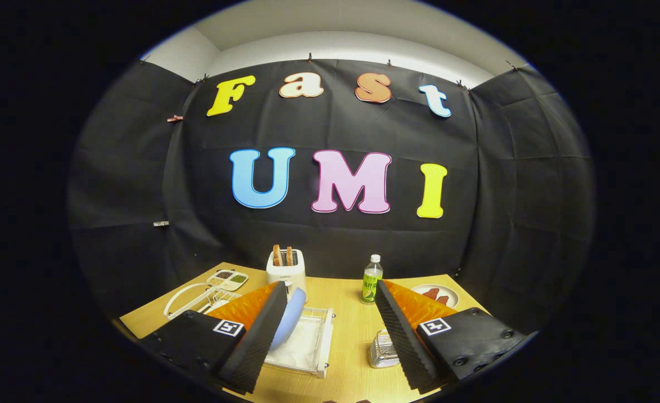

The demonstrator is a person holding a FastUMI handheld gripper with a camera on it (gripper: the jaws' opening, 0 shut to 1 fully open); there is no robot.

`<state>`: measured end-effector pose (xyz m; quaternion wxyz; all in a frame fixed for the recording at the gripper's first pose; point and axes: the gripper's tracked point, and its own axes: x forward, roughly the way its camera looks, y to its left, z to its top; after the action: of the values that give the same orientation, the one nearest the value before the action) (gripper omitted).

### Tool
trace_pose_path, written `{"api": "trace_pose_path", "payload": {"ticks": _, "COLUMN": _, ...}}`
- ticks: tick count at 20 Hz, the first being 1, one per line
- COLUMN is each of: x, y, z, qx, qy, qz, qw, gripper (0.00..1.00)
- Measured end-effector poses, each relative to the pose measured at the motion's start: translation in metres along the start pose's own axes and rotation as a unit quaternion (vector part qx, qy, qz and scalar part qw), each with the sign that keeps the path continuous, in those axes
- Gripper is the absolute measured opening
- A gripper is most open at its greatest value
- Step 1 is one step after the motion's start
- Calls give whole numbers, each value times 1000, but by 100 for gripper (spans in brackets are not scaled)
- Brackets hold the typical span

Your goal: Take the plate from the dish rack, then take the spoon from the basket and place it into the plate.

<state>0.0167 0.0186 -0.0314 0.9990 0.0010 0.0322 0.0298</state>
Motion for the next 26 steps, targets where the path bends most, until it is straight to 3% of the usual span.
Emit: {"api": "trace_pose_path", "payload": {"ticks": 26, "x": 57, "y": 61, "z": -36, "qx": -27, "qy": 67, "qz": 39, "qw": 997, "gripper": 98}}
